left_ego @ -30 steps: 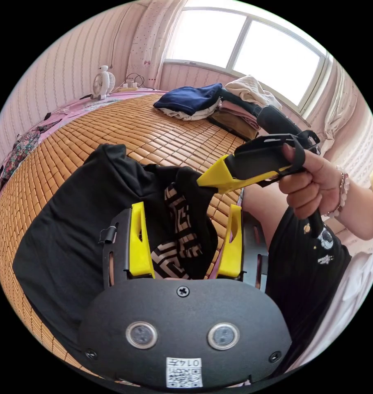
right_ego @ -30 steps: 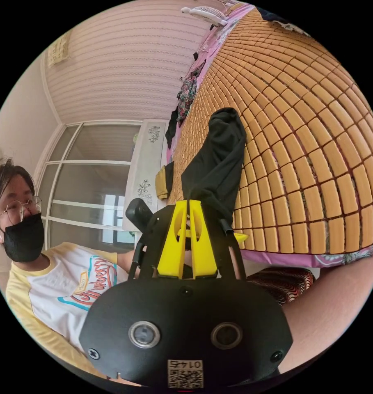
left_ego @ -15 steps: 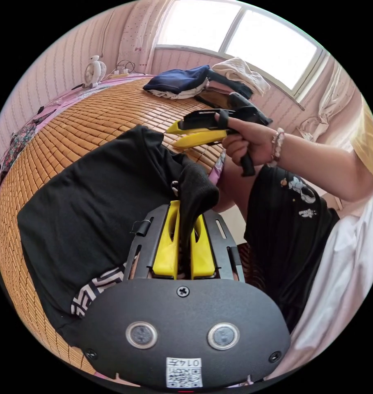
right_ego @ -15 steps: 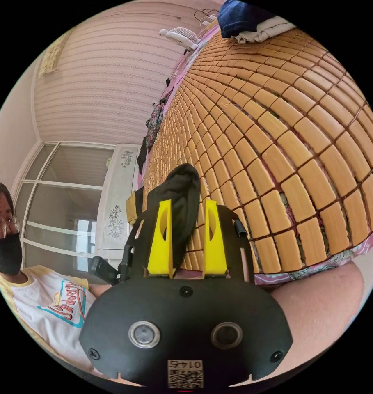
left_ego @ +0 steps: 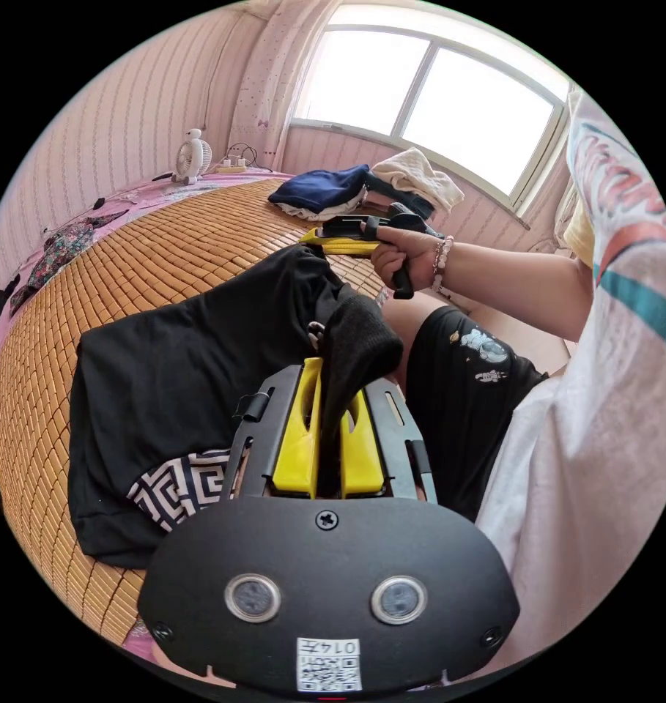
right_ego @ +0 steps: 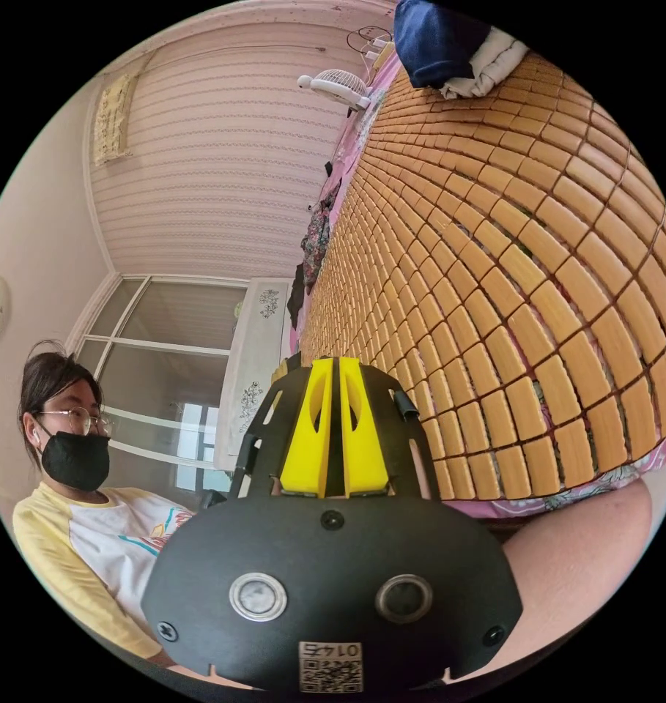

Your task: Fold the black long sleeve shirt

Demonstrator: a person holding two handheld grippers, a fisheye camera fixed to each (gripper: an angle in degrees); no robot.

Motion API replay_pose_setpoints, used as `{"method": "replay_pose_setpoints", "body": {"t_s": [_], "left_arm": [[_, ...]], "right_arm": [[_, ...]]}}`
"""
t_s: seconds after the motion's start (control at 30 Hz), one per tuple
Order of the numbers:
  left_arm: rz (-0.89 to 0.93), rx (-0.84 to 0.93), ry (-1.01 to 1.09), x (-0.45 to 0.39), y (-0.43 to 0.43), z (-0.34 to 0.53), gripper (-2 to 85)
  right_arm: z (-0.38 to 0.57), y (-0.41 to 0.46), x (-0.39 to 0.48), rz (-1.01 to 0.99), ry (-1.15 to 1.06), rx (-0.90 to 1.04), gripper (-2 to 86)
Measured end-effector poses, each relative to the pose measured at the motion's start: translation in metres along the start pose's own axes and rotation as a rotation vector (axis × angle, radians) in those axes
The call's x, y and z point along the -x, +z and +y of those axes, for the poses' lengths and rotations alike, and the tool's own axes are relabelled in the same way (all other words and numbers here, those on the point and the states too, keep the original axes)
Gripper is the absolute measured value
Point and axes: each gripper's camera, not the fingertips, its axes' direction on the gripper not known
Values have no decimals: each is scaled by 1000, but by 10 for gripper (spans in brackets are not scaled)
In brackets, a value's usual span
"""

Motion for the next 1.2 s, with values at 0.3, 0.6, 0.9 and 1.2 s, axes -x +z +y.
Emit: {"method": "replay_pose_setpoints", "body": {"t_s": [0.3,0.6,0.9,1.2], "left_arm": [[-285,-313,-403,60,-104,20,56],[-384,-220,-944,140,-105,96,93],[-689,-215,-803,110,-95,72,124],[-606,-102,-847,114,-77,73,95]], "right_arm": [[-32,197,139,-38,-313,234,22],[32,331,172,396,-712,419,77],[75,430,134,735,-879,763,138],[98,437,130,588,-898,768,77]]}}
